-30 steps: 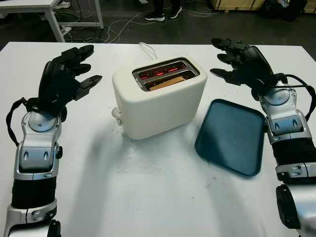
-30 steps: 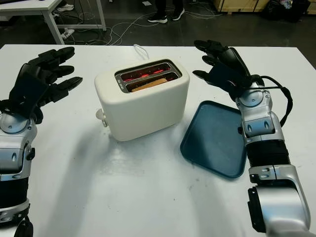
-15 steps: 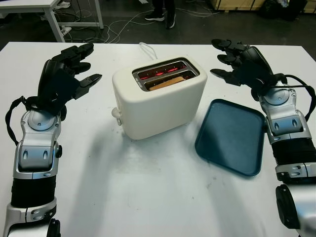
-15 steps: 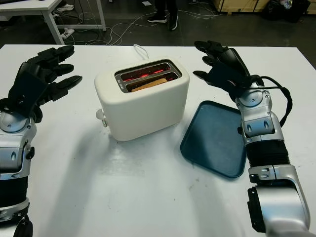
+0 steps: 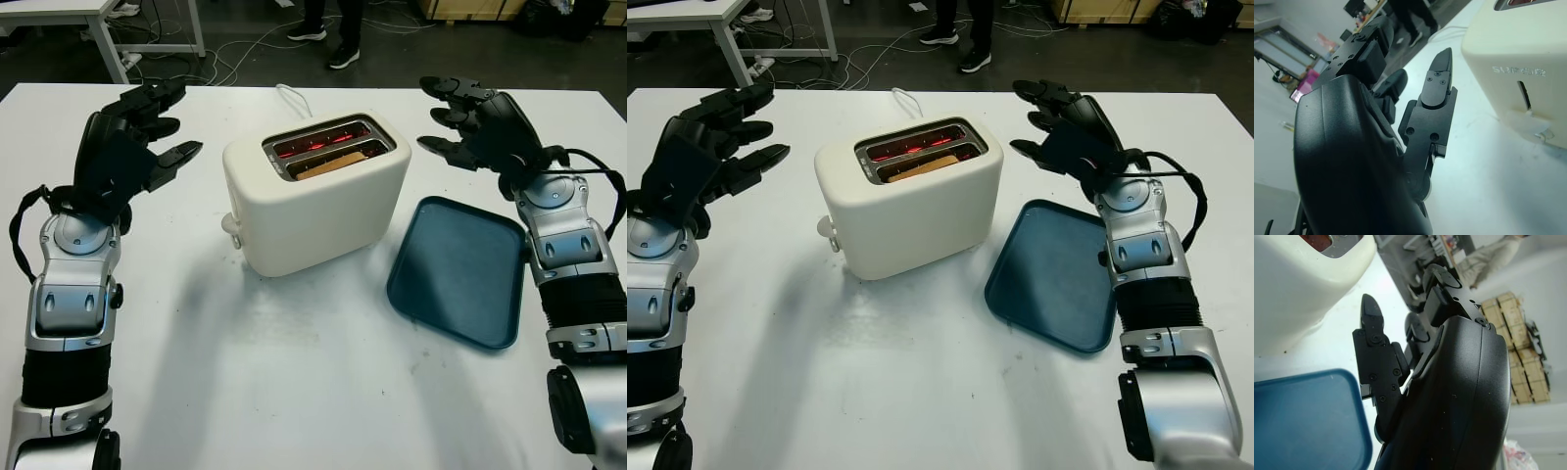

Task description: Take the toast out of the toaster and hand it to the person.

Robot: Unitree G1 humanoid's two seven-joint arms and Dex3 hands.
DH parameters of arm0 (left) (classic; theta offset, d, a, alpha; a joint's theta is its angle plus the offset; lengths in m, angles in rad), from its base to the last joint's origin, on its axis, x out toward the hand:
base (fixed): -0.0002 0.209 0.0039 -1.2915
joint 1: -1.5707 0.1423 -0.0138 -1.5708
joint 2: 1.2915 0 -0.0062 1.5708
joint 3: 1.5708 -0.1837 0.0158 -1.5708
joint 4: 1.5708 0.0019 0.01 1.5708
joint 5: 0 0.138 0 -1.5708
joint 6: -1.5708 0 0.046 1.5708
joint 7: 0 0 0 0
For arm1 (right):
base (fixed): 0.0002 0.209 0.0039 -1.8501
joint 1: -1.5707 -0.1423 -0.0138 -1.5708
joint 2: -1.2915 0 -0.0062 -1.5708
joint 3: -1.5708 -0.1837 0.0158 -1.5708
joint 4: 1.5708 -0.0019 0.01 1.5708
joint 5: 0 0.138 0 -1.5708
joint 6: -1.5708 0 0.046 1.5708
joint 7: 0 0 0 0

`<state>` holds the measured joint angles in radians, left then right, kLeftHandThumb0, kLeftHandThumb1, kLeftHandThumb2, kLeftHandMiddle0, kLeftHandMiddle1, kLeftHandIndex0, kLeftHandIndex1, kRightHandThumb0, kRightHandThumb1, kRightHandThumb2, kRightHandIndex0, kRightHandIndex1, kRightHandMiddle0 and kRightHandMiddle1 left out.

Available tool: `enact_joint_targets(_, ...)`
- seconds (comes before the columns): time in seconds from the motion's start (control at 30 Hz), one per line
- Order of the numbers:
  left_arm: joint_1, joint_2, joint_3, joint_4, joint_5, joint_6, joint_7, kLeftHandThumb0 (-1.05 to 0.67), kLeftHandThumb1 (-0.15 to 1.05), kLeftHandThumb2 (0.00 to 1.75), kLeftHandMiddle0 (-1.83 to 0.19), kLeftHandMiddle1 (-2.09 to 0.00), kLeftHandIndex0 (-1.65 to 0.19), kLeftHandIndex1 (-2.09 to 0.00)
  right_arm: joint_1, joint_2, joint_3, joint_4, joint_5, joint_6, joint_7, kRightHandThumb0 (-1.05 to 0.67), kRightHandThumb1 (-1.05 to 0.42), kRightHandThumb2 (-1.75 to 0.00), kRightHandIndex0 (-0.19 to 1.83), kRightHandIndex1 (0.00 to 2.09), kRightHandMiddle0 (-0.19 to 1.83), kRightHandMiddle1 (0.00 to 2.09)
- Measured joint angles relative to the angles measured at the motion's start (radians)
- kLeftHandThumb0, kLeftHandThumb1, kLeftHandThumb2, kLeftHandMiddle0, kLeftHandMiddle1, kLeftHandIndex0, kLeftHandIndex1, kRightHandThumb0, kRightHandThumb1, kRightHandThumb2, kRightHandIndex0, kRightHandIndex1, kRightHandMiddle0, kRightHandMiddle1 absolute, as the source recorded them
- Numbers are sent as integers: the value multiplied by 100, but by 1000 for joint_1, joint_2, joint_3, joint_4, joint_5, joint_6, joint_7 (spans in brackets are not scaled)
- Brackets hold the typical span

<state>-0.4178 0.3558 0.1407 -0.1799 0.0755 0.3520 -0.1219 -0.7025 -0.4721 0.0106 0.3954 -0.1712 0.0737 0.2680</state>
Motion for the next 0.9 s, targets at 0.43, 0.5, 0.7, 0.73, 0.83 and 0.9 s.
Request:
enact_joint_targets(0.43,0,0,-1,0,0,4,-4,-19,92,10,-26,-65,-55,-1,0,0,4,0,-8,2,-1,-15,-92,-17,44,1,38,1)
enact_joint_targets(0.5,0,0,-1,0,0,4,-4,-19,92,9,-27,-65,-55,-1,0,0,3,0,-8,2,-1,-14,-92,-17,44,1,39,1)
enact_joint_targets(0.7,0,0,-1,0,0,5,-6,-20,92,9,-27,-66,-56,-1,0,0,1,0,0,2,-1,-16,-92,-17,43,1,38,0)
enact_joint_targets(0.73,0,0,-1,0,0,5,-6,-20,92,9,-27,-66,-56,-1,0,0,1,0,1,2,-1,-16,-92,-17,43,0,38,0)
enact_joint_targets(0.83,0,0,-1,0,-1,5,-6,-19,92,9,-26,-66,-56,-1,0,0,1,0,1,7,-1,-12,-92,-18,42,0,37,0)
enact_joint_targets(0.9,0,0,-1,0,-1,5,-6,-18,92,9,-26,-66,-55,-1,0,0,1,0,0,7,-1,-15,-92,-17,44,1,39,1)
